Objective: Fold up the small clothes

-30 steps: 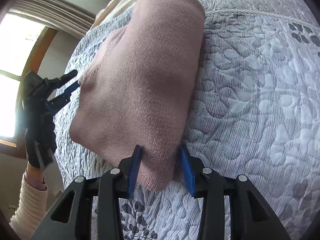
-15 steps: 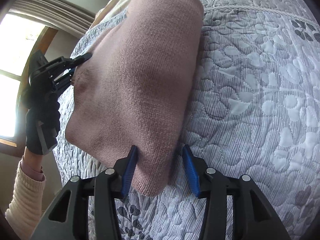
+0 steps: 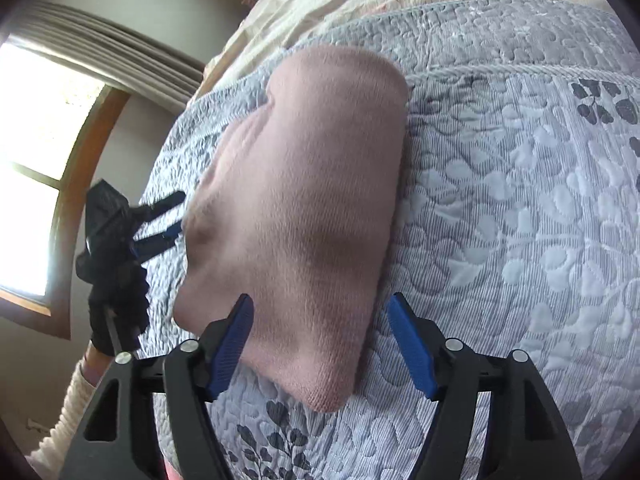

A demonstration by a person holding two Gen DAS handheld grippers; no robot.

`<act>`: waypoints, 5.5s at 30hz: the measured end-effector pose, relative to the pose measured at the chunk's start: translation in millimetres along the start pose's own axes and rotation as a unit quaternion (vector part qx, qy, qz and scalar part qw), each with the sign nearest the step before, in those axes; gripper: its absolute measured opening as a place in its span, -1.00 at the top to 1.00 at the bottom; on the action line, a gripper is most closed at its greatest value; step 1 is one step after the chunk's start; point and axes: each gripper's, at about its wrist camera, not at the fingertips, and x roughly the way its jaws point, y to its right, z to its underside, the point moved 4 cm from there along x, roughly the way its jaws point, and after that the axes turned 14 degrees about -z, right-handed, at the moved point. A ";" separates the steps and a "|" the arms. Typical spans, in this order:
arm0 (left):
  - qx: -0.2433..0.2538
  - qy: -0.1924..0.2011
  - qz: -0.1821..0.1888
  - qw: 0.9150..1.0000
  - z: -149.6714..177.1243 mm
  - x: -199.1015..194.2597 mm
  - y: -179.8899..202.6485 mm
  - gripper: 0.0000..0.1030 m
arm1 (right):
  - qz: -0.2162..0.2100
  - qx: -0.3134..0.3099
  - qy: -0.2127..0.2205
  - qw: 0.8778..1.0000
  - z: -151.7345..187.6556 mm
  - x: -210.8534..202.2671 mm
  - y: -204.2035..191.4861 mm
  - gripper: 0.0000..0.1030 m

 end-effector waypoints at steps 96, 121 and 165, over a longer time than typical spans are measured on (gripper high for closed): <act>0.143 -0.102 0.025 0.984 309.8 26.2 164.1 0.42 | -0.006 0.079 0.007 0.997 232.7 -157.3 45.4 0.54; 0.222 0.040 -0.131 0.966 353.5 -98.4 187.0 -0.65 | 0.256 -0.040 0.092 0.961 263.5 -200.1 -56.4 -0.79; 0.230 0.091 -0.261 0.933 408.8 -167.7 227.4 -0.78 | 0.345 -0.059 0.126 0.928 307.8 -238.3 -130.6 -0.92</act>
